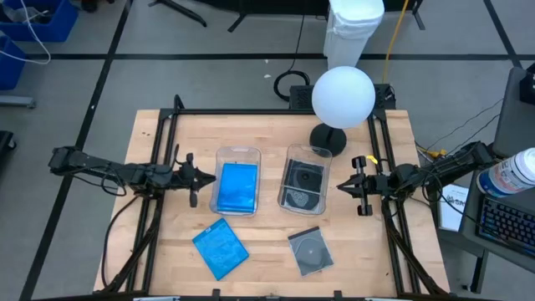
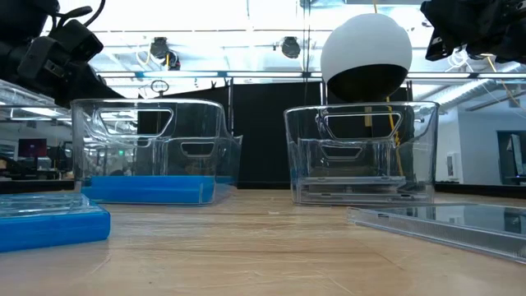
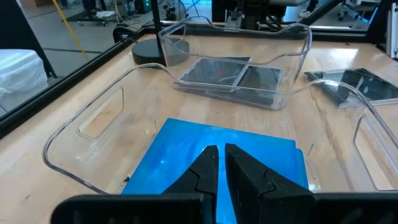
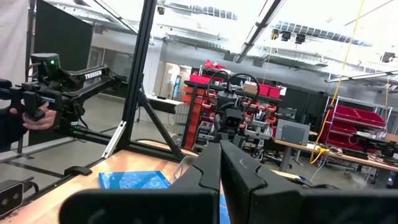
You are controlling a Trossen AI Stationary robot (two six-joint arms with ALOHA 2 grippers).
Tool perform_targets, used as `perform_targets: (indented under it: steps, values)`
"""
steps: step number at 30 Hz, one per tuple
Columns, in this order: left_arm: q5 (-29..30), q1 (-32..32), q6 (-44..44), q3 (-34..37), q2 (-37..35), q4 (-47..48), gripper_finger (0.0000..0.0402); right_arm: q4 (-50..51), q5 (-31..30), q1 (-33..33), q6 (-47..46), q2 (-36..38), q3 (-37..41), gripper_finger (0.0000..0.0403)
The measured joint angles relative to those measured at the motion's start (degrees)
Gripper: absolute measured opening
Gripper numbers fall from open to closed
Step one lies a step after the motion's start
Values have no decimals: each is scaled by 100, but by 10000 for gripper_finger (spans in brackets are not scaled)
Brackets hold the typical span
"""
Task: Pick & place jewel cases by type
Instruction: Put the black CD case into the right transparent bin
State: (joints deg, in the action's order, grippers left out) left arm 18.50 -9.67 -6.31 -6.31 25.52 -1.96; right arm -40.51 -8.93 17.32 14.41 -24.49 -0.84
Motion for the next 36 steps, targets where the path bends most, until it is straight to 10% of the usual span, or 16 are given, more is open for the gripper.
perform_targets:
  steps: [22,29,36]
  values:
    - [6,0,7,0,0,55,37,-131,-2,0,-122,0,4,0]
    - [962,-87,47,0,2,11,37,-131,-2,2,-131,0,4,0]
    - [336,-341,382,-46,323,-861,37,-141,-132,2,-131,0,4,0]
